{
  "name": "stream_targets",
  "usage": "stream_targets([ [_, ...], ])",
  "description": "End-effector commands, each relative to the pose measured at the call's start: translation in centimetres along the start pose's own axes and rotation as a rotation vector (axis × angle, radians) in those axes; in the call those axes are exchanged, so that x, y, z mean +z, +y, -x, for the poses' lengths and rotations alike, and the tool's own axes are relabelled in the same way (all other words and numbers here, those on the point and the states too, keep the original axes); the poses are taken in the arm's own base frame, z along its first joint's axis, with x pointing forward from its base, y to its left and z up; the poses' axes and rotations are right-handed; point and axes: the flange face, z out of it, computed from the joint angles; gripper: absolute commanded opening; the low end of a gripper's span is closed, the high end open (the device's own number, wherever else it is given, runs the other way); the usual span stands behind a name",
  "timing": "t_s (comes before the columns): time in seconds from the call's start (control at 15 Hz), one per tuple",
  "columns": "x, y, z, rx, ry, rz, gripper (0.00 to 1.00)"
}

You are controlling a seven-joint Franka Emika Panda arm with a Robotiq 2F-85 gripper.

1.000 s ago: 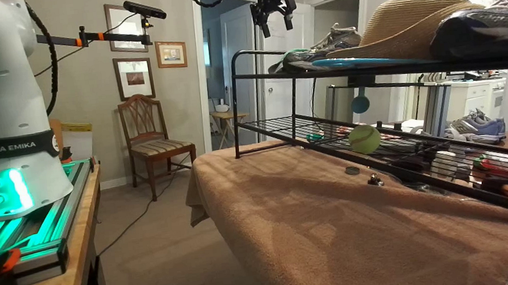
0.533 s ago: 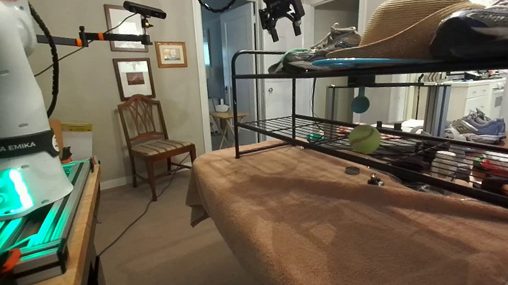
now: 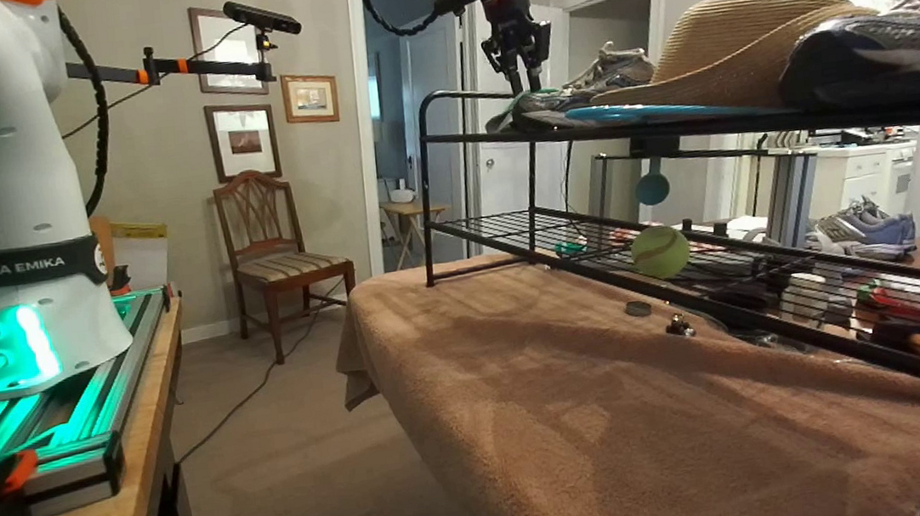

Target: Use the green towel to wipe the sneaker then place it on the bottom shelf of the rack.

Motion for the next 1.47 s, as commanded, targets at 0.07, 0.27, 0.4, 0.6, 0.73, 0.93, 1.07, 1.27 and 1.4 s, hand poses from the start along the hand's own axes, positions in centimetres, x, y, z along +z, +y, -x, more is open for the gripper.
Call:
stream_targets([
  [0.07, 0.4, 0.4, -0.8, 0.001, 0.002, -0.018, 0.04],
  [0.27, 0.6, 0.5, -0.8, 0.008, -0.002, -0.024, 0.0],
  [0.4, 0.6, 0.4, -0.7, 0.014, -0.007, -0.033, 0.01],
  [0.6, -1.1, -0.6, -0.5, 0.031, -0.026, -0.043, 0.01],
  [0.73, -2.7, -1.5, -0.2, 0.029, -0.042, -0.057, 0.01],
  [0.93, -5.4, -2.1, 0.3, 0.033, -0.042, -0.077, 0.01],
  [1.07, -7.3, -1.8, 0.7, 0.053, -0.031, -0.078, 0.01],
  [1.27, -10.3, -1.1, 1.5, 0.083, -0.018, -0.091, 0.01],
  [1.4, -12.4, -0.6, 2.7, 0.088, -0.027, -0.117, 0.01],
])
